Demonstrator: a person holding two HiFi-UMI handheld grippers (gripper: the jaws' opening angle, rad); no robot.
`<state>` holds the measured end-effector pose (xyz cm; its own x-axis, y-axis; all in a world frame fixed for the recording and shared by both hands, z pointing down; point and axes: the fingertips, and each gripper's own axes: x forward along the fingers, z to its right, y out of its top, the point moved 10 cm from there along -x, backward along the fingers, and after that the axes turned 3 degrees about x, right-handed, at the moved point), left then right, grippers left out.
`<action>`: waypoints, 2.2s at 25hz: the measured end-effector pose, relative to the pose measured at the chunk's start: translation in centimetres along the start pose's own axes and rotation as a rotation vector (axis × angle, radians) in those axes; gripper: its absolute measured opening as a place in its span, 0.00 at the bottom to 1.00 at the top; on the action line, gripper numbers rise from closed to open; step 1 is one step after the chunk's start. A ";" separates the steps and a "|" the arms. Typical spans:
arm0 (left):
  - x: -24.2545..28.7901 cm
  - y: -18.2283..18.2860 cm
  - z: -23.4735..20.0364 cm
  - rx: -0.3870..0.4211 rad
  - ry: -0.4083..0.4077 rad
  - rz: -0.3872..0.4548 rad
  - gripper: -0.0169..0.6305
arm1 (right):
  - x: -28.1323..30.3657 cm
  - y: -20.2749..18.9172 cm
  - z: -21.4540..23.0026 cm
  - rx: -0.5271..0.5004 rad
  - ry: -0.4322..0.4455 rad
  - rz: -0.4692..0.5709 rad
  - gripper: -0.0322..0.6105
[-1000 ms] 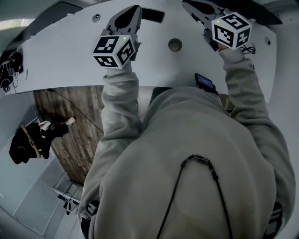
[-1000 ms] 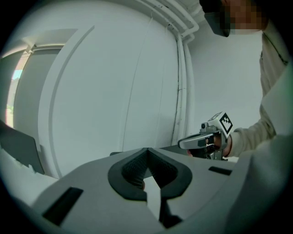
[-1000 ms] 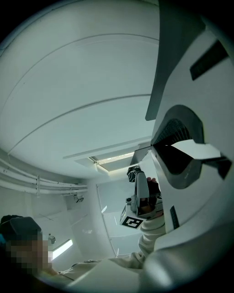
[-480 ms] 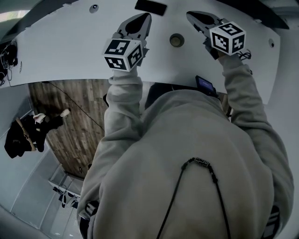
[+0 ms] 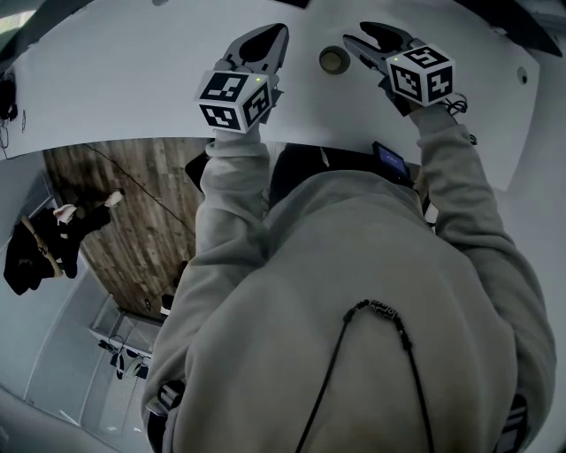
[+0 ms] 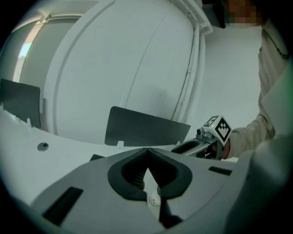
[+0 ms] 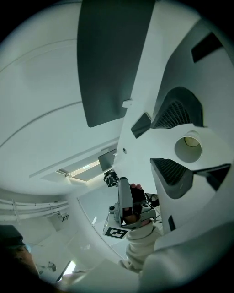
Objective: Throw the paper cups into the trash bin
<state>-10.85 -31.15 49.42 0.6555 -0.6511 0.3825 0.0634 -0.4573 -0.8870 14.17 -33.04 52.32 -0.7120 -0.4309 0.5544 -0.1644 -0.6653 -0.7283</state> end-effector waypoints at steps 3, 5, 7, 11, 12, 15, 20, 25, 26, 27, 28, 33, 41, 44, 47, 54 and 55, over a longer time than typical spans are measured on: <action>0.7 -1.8 0.0 -0.020 -0.001 -0.019 0.02 | 1.3 -1.9 0.3 0.023 0.029 -0.028 0.34; 1.2 -3.0 0.0 -0.032 -0.005 -0.030 0.02 | 1.8 -3.0 0.6 0.031 0.035 -0.049 0.35; 1.5 -3.8 -0.1 -0.040 -0.003 -0.035 0.02 | 2.4 -3.8 1.0 0.039 0.034 -0.072 0.35; 2.0 -4.7 -0.2 -0.056 -0.003 -0.045 0.02 | 3.4 -4.8 1.8 0.055 0.034 -0.107 0.35; 2.2 -4.9 -0.2 -0.060 -0.003 -0.047 0.02 | 3.6 -5.0 2.0 0.059 0.039 -0.112 0.35; 2.5 -5.5 -0.2 -0.072 -0.001 -0.046 0.02 | 4.2 -5.8 2.5 0.067 0.056 -0.127 0.35; 2.7 -6.2 -0.2 -0.084 -0.010 -0.061 0.02 | 5.2 -6.3 2.6 0.077 0.062 -0.156 0.35; 2.5 -6.9 0.0 -0.095 -0.007 -0.066 0.02 | 5.6 -6.8 2.7 0.055 0.030 -0.181 0.35; 2.4 -7.0 0.1 -0.096 -0.006 -0.066 0.02 | 5.6 -7.1 2.8 0.056 0.022 -0.190 0.35; 2.3 -7.1 0.2 -0.097 -0.005 -0.067 0.02 | 5.7 -7.4 2.8 0.056 0.014 -0.200 0.35; 2.3 -7.2 0.2 -0.098 -0.005 -0.067 0.02 | 5.7 -7.6 2.9 0.053 0.006 -0.211 0.35; 1.9 -7.7 0.3 -0.124 -0.017 -0.065 0.02 | 5.6 -7.7 2.9 0.037 -0.042 -0.251 0.12; 1.9 -7.2 0.5 -0.108 -0.012 -0.064 0.02 | 5.0 -6.3 2.4 0.017 -0.051 -0.233 0.12; 1.8 -7.1 0.9 -0.094 -0.011 -0.061 0.02 | 4.7 -6.0 2.3 0.013 -0.055 -0.215 0.12; 1.0 -6.3 1.1 -0.069 -0.001 -0.045 0.02 | 3.8 -4.6 1.5 -0.008 -0.059 -0.177 0.12; -2.9 -0.7 1.5 0.034 0.039 0.031 0.02 | -0.9 3.3 -2.6 -0.126 -0.071 -0.012 0.12; -3.6 0.5 1.6 0.058 0.047 0.043 0.02 | -1.7 4.5 -3.3 -0.146 -0.073 0.011 0.12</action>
<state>-11.97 -28.09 47.23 0.6227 -0.6975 0.3547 0.0804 -0.3938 -0.9157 12.35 -33.29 46.81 -0.6636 -0.4844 0.5701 -0.2581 -0.5670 -0.7822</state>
